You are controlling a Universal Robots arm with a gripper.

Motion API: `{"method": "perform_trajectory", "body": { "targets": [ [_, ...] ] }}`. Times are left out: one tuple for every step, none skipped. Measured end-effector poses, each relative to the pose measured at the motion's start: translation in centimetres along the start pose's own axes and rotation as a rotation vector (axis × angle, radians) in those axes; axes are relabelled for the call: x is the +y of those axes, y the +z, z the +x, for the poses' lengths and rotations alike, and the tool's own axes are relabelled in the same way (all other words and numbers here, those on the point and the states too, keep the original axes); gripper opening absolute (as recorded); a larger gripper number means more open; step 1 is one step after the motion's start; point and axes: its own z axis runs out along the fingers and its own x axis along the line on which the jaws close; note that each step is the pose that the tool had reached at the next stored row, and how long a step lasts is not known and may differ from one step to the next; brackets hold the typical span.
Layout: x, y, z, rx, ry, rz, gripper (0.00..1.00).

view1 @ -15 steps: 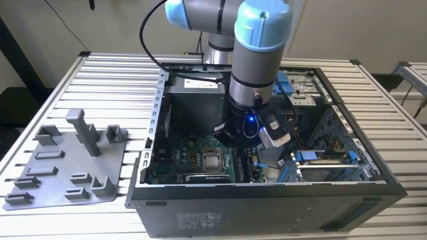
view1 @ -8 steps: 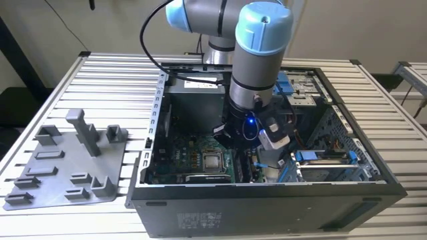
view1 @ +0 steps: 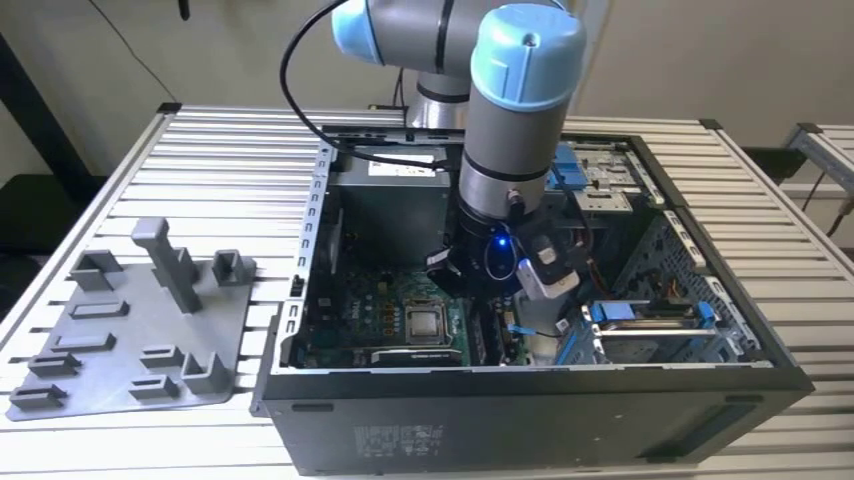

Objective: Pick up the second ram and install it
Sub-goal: 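Insert the second ram into the second slot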

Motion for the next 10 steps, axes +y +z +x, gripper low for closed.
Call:
{"method": "perform_trajectory", "body": {
  "targets": [
    [-0.01, -0.01, 0.0, 0.0, 0.0, 0.001, 0.16],
    [-0.02, -0.02, 0.0, -0.0001, 0.0, 0.0015, 0.16],
    [-0.04, -0.07, 0.01, 0.0003, 0.0, 0.0026, 0.22],
    [-0.04, -0.06, 0.01, 0.0003, 0.0, 0.0024, 0.22],
    [-0.05, -0.19, 0.0, 0.0003, 0.0, 0.0027, 0.22],
    [-0.06, -0.56, -0.01, 0.0003, 0.0, 0.0026, 0.22],
    [-0.06, -1.01, -0.02, 0.0004, 0.0, 0.0026, 0.22],
    [-0.07, -1.46, -0.02, 0.0003, 0.0, 0.0023, 0.22],
    [-0.08, -1.91, -0.03, 0.0003, 0.0, 0.0024, 0.22],
    [-0.09, -2.36, -0.04, 0.0004, 0.0, 0.0024, 0.22]
  ]
}}
